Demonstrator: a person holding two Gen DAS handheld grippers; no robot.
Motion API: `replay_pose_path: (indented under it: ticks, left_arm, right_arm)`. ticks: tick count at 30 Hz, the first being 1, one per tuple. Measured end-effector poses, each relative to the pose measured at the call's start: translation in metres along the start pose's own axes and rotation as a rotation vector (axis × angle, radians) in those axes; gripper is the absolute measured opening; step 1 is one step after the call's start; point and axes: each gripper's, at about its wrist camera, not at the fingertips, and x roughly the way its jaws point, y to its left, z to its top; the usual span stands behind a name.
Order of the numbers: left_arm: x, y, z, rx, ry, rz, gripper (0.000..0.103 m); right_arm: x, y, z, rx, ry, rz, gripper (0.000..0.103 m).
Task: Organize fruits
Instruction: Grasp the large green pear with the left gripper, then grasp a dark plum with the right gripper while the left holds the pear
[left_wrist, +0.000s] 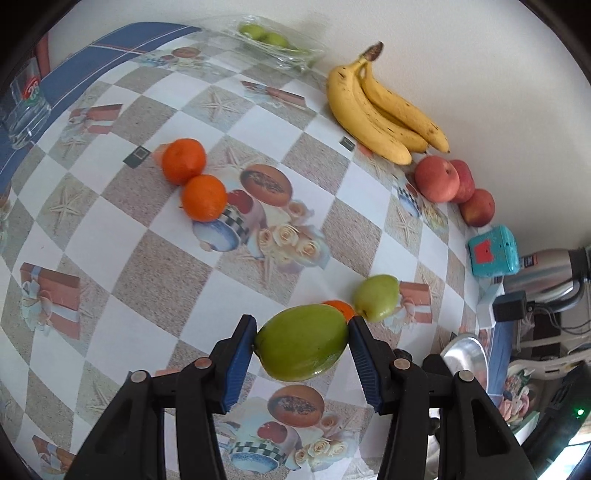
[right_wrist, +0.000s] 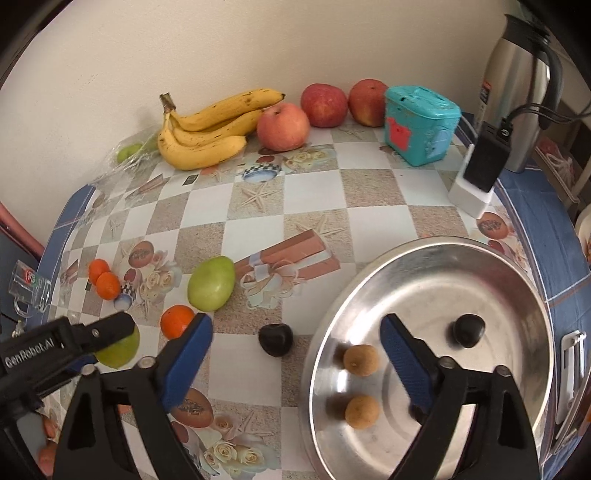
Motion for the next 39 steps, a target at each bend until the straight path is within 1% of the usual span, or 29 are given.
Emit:
replay_pose_path:
  ticks: [3, 4, 5, 6, 9, 10, 11, 15, 19, 24, 27, 29, 34, 36, 39]
  left_arm:
    - [0.000, 0.009, 0.004, -0.030, -0.004, -0.004, 0.054]
    - [0.000, 0.011, 0.006, -0.040, -0.005, -0.006, 0.054]
    - [-0.001, 0.015, 0.007, -0.051, -0.004, -0.010, 0.054]
    - [-0.001, 0.017, 0.008, -0.059, -0.004, -0.014, 0.054]
    - [-0.003, 0.022, 0.010, -0.075, -0.003, -0.024, 0.054]
    - [-0.003, 0.023, 0.010, -0.078, -0.003, -0.026, 0.054]
    - [-0.003, 0.024, 0.011, -0.081, -0.002, -0.028, 0.054]
    - [-0.003, 0.024, 0.011, -0.087, 0.002, -0.043, 0.054]
    - [-0.004, 0.023, 0.010, -0.085, 0.007, -0.050, 0.054]
    - [-0.004, 0.024, 0.011, -0.088, 0.009, -0.052, 0.054]
    - [-0.004, 0.024, 0.011, -0.092, 0.010, -0.051, 0.054]
    - [-0.004, 0.024, 0.011, -0.090, 0.009, -0.051, 0.054]
    - [-0.004, 0.024, 0.011, -0.090, 0.008, -0.047, 0.054]
    - [-0.004, 0.024, 0.011, -0.091, 0.007, -0.045, 0.054]
    - [-0.004, 0.024, 0.011, -0.091, 0.007, -0.044, 0.054]
  right_arm:
    - [0.008, 0.012, -0.002, -0.035, 0.015, 0.008, 0.087]
    - [0.010, 0.017, -0.003, -0.049, 0.020, 0.016, 0.085]
    - [0.013, 0.022, -0.003, -0.064, 0.024, 0.023, 0.079]
    - [0.015, 0.027, -0.004, -0.080, 0.029, 0.025, 0.077]
    - [0.022, 0.037, -0.005, -0.119, 0.041, 0.020, 0.075]
    - [0.024, 0.038, -0.006, -0.122, 0.048, 0.020, 0.070]
    - [0.028, 0.038, -0.006, -0.121, 0.056, 0.015, 0.066]
    - [0.037, 0.034, -0.008, -0.121, 0.077, -0.022, 0.063]
    - [0.041, 0.033, -0.010, -0.133, 0.089, -0.038, 0.055]
    - [0.043, 0.034, -0.010, -0.146, 0.090, -0.066, 0.049]
    - [0.044, 0.037, -0.010, -0.166, 0.089, -0.089, 0.048]
    - [0.046, 0.040, -0.011, -0.186, 0.093, -0.102, 0.043]
    - [0.049, 0.044, -0.013, -0.220, 0.101, -0.132, 0.037]
    - [0.049, 0.043, -0.013, -0.223, 0.099, -0.144, 0.032]
    - [0.048, 0.042, -0.013, -0.223, 0.095, -0.149, 0.029]
